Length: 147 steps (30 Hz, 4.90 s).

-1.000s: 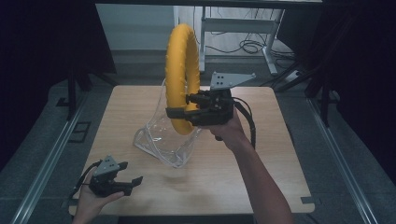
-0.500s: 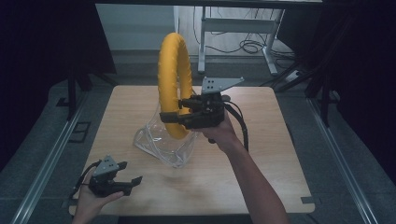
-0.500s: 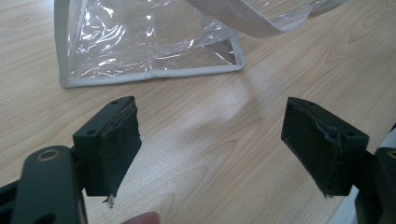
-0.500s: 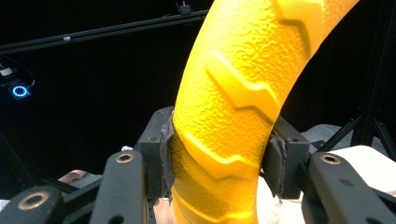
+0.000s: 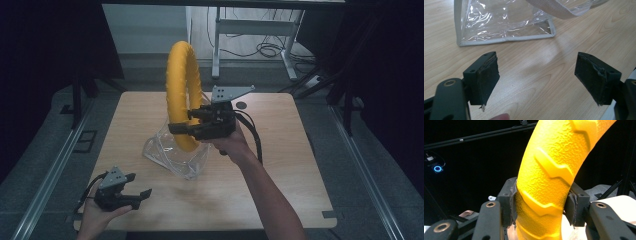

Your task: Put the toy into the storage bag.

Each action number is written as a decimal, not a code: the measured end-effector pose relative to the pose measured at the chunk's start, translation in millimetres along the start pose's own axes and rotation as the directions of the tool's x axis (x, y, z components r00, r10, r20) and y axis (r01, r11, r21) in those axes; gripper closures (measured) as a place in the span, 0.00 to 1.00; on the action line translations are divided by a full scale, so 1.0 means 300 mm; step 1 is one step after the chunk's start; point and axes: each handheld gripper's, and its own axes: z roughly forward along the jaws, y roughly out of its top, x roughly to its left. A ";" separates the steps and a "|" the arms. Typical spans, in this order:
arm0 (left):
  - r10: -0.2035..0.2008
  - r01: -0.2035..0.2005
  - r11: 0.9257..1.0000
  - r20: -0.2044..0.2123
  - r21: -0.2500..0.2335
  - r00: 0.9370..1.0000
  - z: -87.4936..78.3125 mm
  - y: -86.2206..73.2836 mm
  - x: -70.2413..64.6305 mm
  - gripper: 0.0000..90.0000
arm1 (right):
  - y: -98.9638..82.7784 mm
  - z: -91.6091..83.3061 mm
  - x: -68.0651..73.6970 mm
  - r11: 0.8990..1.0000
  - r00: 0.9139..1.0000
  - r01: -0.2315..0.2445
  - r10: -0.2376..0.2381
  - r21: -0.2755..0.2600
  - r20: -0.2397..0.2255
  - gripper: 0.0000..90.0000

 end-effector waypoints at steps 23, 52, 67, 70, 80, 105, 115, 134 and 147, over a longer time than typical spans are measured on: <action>0.007 -0.007 1.000 0.002 0.006 1.000 0.002 -0.002 0.001 0.21 | -0.078 0.042 -0.060 0.998 0.999 -0.048 0.048 0.036 -0.004 0.56; 0.004 -0.004 1.000 -0.001 0.010 1.000 -0.002 -0.004 0.002 0.21 | -0.232 0.096 -0.141 0.987 0.990 -0.139 0.140 0.076 -0.008 0.56; 0.003 -0.003 1.000 -0.003 0.009 1.000 -0.004 -0.005 0.002 0.21 | -0.298 0.101 -0.195 0.975 0.979 -0.205 0.202 0.083 0.042 0.53; 0.001 -0.001 1.000 -0.002 0.008 1.000 -0.002 -0.005 0.000 0.21 | -0.301 0.088 -0.204 0.974 0.976 -0.215 0.212 0.072 0.044 0.53; 0.002 -0.002 1.000 -0.002 0.010 1.000 0.001 -0.005 0.000 0.21 | -0.301 0.074 -0.191 0.985 0.983 -0.164 0.158 0.060 0.095 0.49; 0.002 -0.002 1.000 0.001 0.009 1.000 0.003 -0.005 -0.002 0.21 | -0.321 -0.012 -0.163 0.988 0.967 -0.135 0.115 0.075 0.228 0.27; 0.003 -0.003 1.000 -0.001 0.011 1.000 0.005 -0.005 -0.002 0.21 | -0.344 -0.103 -0.144 0.991 0.958 -0.126 0.107 0.053 0.267 0.28; 0.004 -0.004 1.000 -0.002 0.016 1.000 0.010 -0.005 -0.004 0.21 | -0.495 -0.316 -0.097 0.993 0.911 -0.101 0.069 0.058 0.407 0.35; 0.005 -0.005 1.000 -0.006 0.016 1.000 0.008 -0.005 -0.005 0.21 | -0.536 -0.344 -0.085 0.994 0.896 -0.088 0.050 0.066 0.442 0.38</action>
